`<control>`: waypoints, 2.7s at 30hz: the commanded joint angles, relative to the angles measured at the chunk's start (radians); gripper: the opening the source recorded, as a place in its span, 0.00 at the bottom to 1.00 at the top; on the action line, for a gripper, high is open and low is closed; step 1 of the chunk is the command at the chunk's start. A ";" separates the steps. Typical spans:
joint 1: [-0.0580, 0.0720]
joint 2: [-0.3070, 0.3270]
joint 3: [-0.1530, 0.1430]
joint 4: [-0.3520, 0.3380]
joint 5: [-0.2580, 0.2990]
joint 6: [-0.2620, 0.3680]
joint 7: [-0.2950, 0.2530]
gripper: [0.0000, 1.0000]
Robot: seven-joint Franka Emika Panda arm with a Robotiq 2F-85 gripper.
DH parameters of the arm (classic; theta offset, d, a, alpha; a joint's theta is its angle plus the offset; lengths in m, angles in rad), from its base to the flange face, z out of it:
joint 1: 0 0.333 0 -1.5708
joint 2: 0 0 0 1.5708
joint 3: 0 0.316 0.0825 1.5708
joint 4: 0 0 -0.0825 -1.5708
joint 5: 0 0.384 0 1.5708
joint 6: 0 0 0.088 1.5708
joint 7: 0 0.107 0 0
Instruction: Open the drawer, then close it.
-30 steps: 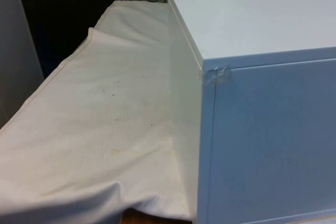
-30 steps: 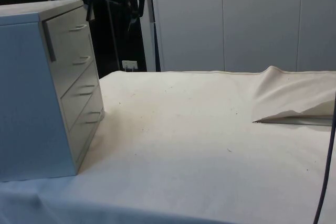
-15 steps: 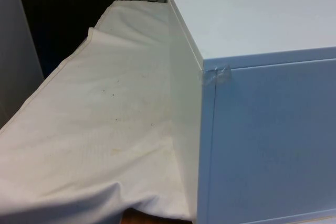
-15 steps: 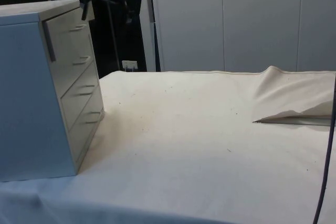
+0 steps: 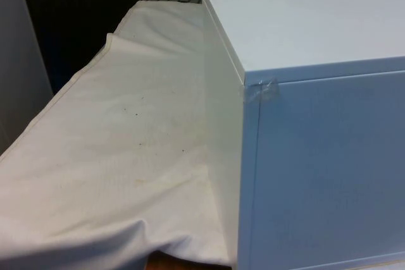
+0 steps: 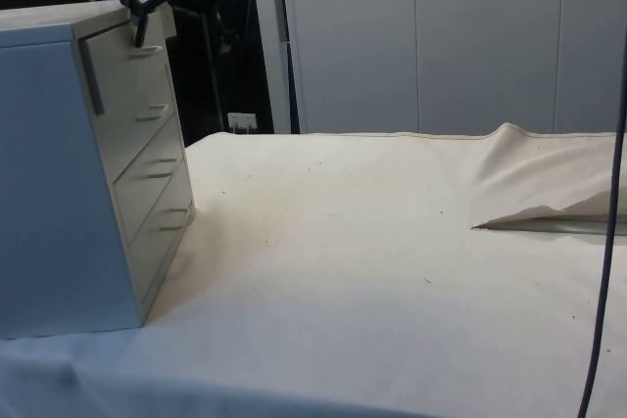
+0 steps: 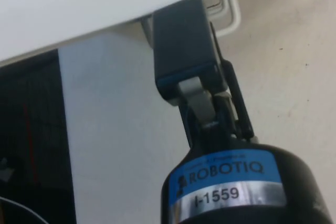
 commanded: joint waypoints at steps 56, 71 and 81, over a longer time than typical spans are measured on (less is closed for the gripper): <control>-0.004 -0.027 -0.008 -0.019 0.002 -0.003 0.006 0.00; -0.004 -0.115 -0.006 -0.085 -0.015 -0.022 0.030 0.00; -0.005 -0.148 -0.004 -0.124 -0.011 -0.020 0.051 0.00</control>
